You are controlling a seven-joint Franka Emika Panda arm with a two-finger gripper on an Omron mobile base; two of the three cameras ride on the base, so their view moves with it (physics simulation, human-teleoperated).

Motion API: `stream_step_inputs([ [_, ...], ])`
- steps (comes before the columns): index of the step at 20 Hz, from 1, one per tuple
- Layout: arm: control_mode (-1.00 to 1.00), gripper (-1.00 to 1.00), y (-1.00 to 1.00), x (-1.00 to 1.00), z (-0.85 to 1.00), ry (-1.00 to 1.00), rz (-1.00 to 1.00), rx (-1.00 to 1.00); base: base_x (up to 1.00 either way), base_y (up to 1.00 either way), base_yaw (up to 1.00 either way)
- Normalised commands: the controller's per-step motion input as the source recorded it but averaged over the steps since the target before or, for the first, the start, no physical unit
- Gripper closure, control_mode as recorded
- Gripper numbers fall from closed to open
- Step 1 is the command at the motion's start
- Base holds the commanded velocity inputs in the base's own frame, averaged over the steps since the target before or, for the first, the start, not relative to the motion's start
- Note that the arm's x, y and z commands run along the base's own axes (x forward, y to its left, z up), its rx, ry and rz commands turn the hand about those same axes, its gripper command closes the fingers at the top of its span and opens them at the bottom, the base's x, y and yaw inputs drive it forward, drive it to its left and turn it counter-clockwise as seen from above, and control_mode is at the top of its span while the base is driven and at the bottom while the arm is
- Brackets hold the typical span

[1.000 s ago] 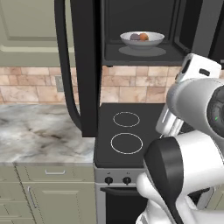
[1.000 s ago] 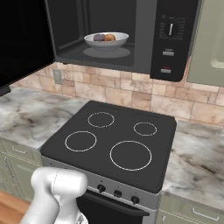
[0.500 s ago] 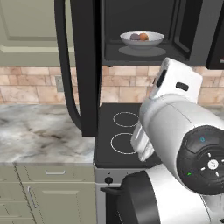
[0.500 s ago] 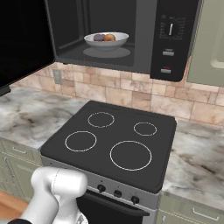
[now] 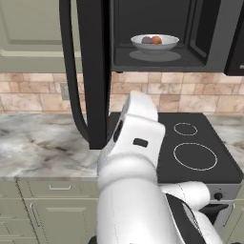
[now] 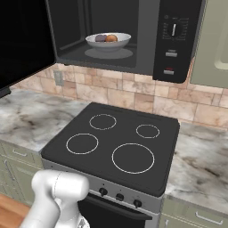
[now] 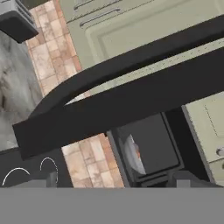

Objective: Place the bowl containing the onion and eggplant in the microwave. Close the microwave door and press the start button to microwave the meal.

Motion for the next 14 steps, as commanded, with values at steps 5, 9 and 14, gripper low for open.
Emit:
stream_step_inputs([
  [5,-1.0,-1.0,0.86,0.0,-0.31,-0.21,0.03,-0.04,0.0,0.0,0.0],
  [9,-1.0,-1.0,0.89,0.0,-0.05,-0.16,0.0,-0.05,0.0,0.0,0.0],
  [14,-1.0,-1.0,0.63,0.31,0.0,-0.01,-0.01,-0.08,0.0,0.0,0.0],
])
